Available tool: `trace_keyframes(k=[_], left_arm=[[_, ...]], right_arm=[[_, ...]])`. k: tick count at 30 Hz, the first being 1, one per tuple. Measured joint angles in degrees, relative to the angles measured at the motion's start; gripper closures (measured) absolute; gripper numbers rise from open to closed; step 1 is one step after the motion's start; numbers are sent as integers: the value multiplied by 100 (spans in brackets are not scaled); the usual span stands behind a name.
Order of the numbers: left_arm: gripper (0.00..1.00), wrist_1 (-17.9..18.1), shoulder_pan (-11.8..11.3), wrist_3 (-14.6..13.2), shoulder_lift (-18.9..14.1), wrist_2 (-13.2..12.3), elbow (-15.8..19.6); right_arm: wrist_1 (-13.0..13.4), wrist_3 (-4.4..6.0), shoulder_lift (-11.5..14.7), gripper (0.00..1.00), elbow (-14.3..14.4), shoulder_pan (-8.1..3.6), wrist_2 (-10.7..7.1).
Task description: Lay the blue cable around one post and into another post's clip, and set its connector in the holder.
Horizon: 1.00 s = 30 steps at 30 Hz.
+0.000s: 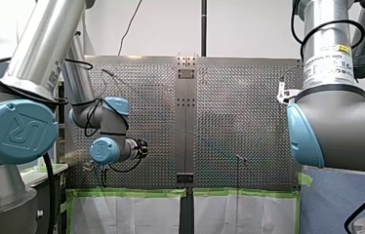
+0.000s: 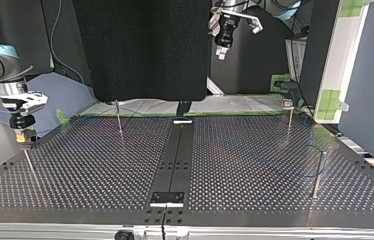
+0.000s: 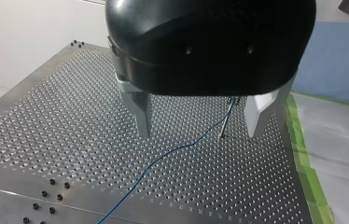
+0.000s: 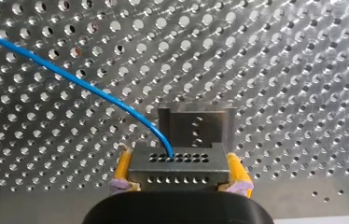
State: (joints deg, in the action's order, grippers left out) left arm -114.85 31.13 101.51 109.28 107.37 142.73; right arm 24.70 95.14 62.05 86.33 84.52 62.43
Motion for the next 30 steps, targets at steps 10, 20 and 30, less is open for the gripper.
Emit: trace_keyframes(k=[10,20,30], left_arm=[[1,-20,0,0,0,32,-2],[1,-21,0,0,0,78,-1],[1,-22,0,0,0,86,0]], right_arm=[[84,38,-86,100,-73,-10,-213],[84,127,-113,100,-205,-10,-338],[53,171,-131,100,-259,-9,-378]])
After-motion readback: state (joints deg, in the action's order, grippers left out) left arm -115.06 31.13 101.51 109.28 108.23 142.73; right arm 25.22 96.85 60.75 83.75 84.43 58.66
